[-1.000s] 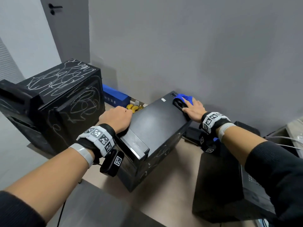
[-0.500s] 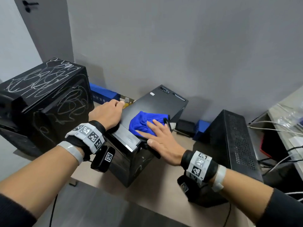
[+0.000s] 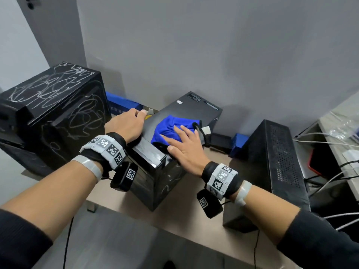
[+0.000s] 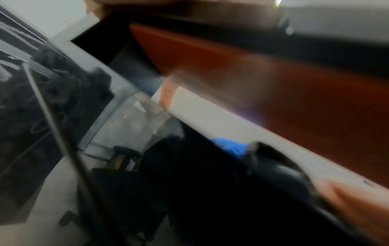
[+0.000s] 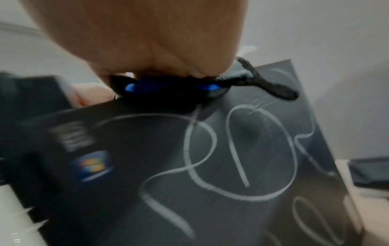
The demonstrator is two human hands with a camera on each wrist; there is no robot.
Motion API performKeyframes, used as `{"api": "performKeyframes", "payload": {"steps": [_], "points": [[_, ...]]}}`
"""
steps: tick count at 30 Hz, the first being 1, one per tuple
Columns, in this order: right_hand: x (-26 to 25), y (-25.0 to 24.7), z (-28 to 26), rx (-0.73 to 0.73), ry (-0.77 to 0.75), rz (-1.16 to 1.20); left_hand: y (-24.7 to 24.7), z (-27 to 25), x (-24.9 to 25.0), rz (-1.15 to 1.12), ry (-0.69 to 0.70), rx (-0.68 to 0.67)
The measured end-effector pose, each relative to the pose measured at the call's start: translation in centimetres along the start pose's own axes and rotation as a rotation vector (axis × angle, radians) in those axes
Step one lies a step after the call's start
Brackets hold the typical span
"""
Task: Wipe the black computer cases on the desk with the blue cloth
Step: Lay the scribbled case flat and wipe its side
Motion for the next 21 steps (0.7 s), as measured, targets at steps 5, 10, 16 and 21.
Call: {"api": "performKeyframes", "payload": {"steps": [5, 10, 16, 21], "points": [[2.6, -1.2, 1.4, 0.089, -0.102, 0.005, -0.2, 0.0, -0.4, -0.012, 0.001, -0.002], [6.2, -1.4, 6.2, 0.191, 0.063, -0.339, -0.5, -0.1, -0.5, -0.001, -0.023, 0.035], [4.9, -0.7, 6.8, 0.088, 0.078, -0.305, -0.3, -0.2, 0.2, 0.018, -0.016, 0.032], [-0.1, 0.5, 3.3, 0.105, -0.126, -0.196, -0.2, -0.2, 0.2, 0.022, -0.028, 0.015]]}}
Point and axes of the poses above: each hand's wrist, its own z-axis towards the middle knuckle, its own y-axis out of the palm, x = y × z, the point moved 3 cm from there along z, towards the middle knuckle, and after that the axes turned 11 degrees about x, right-handed, at the moved point
